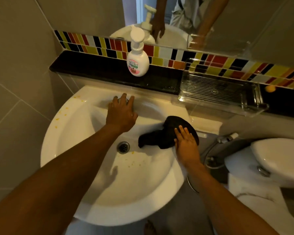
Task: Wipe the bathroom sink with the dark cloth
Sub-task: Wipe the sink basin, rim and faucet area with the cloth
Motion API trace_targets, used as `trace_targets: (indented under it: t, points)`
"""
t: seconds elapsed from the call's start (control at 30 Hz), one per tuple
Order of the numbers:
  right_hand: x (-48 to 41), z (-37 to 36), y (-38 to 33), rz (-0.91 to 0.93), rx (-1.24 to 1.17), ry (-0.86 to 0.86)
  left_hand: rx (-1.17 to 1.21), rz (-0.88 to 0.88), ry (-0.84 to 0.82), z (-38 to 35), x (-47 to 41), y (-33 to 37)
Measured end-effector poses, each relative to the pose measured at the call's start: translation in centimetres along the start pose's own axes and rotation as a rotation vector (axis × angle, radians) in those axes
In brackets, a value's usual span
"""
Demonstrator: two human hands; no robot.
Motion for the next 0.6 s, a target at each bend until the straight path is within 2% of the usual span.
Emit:
trace_targets:
  t: [0.13,0.2,0.27,0.37,0.47,0.6]
  points:
    - [2.9,-0.3,-0.6,-0.106,-0.098,0.021,-0.180,-0.048,0.054,0.5,0.4,0.6]
    - [4.4,-0.6,-1.1,-0.158,-0.172,0.031,-0.141,-0.166,0.133,0.6,2.1,1.6]
    - [6.5,-1.4,-2.0,-0.169,-0.193,0.100,-0.055,-0.319,0.142,-0.2,4.9,3.2]
    - [9.8,-2.7,-3.4,-0.199,-0.281,0.227,-0.027,-0.426,-0.072,-2.6,9.3,5.1]
    - [12.8,-3.3,-5.0,-0.233,-0.368,0.294,-0.010,-0.424,-0.341,-4.6,12.9,6.1]
    - [16.3,-4.0,-7.3,-0.266,-0.493,0.338,0.162,-0.423,-0.550,-5.6,16.6,6.4]
Point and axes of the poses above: each hand's wrist, its own x-axis away from the middle knuckle, its own z-axis out of the back of the hand, y = z × x, the point moved 2 cm from there along -x, towards the middle knuckle, and after that the axes turned 14 degrees about z, right-handed, at the moved point
